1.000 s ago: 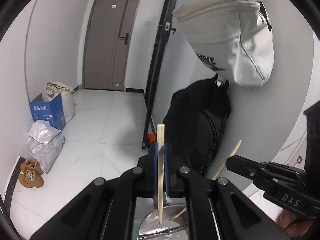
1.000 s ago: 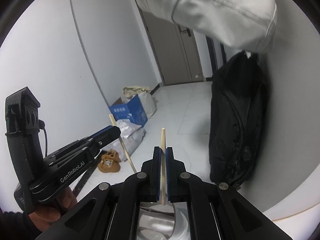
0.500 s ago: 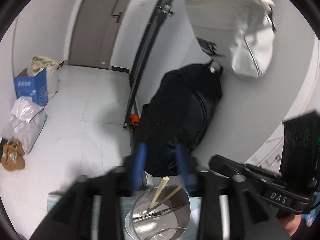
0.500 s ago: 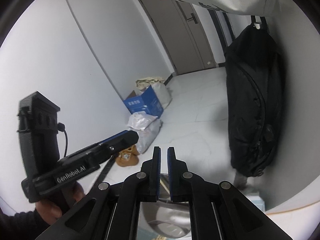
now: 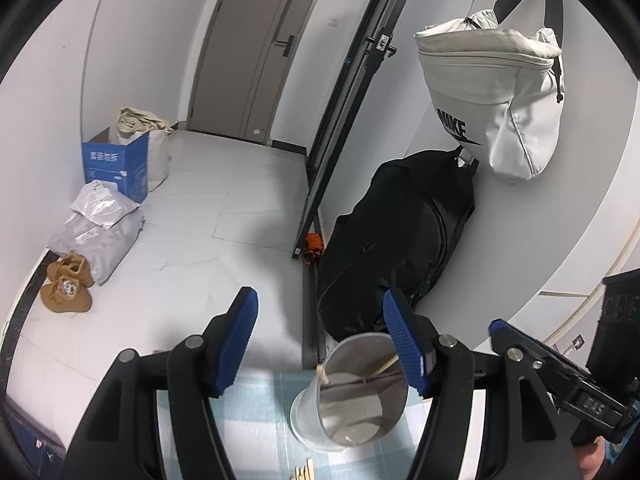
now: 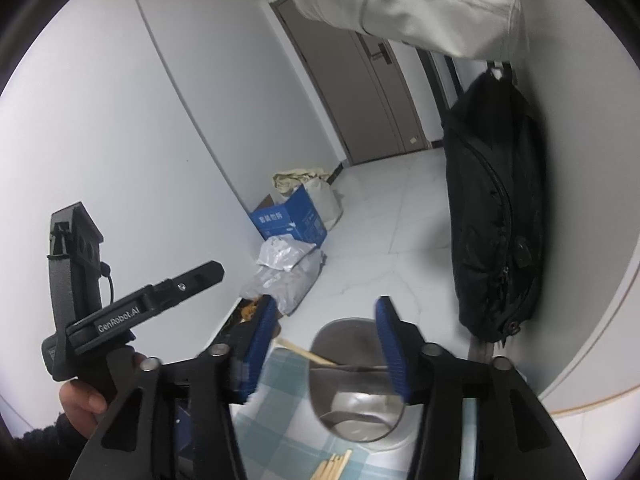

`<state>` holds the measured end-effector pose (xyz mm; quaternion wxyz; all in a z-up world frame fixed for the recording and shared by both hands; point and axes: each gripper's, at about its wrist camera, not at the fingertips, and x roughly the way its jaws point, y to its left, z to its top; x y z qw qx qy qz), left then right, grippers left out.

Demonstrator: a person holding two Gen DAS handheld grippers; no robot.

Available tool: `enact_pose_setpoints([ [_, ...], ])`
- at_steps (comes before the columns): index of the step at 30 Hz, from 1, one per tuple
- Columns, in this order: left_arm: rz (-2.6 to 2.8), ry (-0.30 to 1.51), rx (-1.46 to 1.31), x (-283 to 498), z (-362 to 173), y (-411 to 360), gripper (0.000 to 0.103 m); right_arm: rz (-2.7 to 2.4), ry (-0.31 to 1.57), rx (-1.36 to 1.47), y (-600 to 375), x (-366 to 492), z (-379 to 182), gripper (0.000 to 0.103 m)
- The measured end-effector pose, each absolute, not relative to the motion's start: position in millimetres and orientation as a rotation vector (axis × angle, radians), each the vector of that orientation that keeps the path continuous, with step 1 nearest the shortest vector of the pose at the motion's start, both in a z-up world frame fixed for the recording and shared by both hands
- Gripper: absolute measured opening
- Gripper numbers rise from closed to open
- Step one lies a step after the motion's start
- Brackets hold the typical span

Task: Organize utensils
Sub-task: 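Open both tools to drop the chopsticks into the holder, then move the right tool back down to the chopstick pile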

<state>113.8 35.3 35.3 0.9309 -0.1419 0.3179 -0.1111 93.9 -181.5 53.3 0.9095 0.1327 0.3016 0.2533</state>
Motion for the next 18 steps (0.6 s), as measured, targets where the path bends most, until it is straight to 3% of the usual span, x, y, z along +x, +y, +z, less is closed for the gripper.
enact_pose_setpoints([
  [4,-0.154,0.627,-0.24,95,41,32,0.062,0.52,0.589,0.268,-176,73,60,0.076],
  [7,-0.061,0.609,-0.171,79,46,23,0.075,0.517,0.568,0.266,-174,58,60,0.081],
  [9,-0.043,0.582,-0.15,67,49,17,0.076,0.503,0.561,0.261,-173,49,58,0.086],
  [18,0.019,0.56,-0.057,32,45,1,0.078,0.479,0.577,0.284,-178,21,40,0.092],
])
